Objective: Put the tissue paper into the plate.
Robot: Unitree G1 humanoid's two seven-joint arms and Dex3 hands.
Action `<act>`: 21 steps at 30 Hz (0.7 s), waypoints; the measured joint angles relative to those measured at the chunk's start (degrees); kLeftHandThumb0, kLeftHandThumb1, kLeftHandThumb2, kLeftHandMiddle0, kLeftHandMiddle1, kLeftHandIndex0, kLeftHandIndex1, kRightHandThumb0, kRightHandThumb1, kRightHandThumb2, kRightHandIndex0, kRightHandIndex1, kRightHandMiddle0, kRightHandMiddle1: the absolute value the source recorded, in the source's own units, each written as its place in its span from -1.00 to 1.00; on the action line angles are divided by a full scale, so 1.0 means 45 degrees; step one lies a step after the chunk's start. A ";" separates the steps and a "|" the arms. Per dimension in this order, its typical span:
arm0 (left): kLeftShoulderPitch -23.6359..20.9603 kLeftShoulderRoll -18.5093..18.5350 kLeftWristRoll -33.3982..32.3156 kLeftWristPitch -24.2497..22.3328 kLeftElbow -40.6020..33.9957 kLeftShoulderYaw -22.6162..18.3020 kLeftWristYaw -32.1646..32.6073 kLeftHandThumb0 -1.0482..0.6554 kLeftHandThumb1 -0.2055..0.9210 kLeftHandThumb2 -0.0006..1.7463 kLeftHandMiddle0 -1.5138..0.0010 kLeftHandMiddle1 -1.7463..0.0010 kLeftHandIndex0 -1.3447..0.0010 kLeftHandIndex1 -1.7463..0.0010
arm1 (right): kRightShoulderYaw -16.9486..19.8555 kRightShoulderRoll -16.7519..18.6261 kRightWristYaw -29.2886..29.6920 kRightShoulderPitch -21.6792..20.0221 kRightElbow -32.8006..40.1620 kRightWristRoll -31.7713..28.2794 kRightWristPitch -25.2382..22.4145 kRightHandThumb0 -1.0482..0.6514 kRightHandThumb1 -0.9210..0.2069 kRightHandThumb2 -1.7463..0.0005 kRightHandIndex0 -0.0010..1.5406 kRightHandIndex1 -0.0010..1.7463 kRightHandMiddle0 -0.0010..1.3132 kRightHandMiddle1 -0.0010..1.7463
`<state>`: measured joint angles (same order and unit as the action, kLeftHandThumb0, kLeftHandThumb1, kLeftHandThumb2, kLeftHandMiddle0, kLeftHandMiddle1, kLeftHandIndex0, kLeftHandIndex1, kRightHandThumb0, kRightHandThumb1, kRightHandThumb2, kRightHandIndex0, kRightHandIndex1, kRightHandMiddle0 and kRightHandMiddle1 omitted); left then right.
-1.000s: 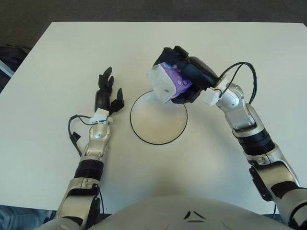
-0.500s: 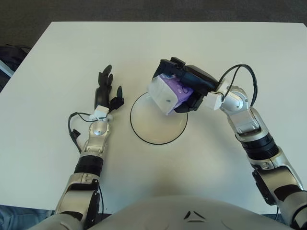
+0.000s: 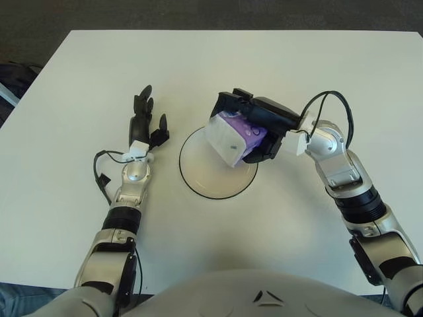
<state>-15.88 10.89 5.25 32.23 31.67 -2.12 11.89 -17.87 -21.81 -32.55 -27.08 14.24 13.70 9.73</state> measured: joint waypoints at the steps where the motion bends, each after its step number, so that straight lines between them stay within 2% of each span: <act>1: -0.0014 0.0008 0.0000 0.0041 0.0031 0.0000 0.0003 -0.60 1.00 -0.08 0.61 0.99 1.00 0.34 | 0.0000 0.0000 -0.0001 0.0025 0.0005 0.0000 0.0045 0.23 0.38 -0.73 -0.03 0.94 -0.21 1.00; 21: -0.0322 0.0069 0.0030 0.0314 0.0515 0.0027 0.0119 -0.56 1.00 -0.09 0.58 0.98 1.00 0.32 | 0.0000 0.0007 -0.0129 0.0265 0.0034 -0.0004 0.0848 0.23 0.37 -0.71 -0.02 0.92 -0.21 1.00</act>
<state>-17.33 11.20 5.39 33.65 33.99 -2.00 12.43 -17.87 -21.78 -33.14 -25.89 14.39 13.69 13.55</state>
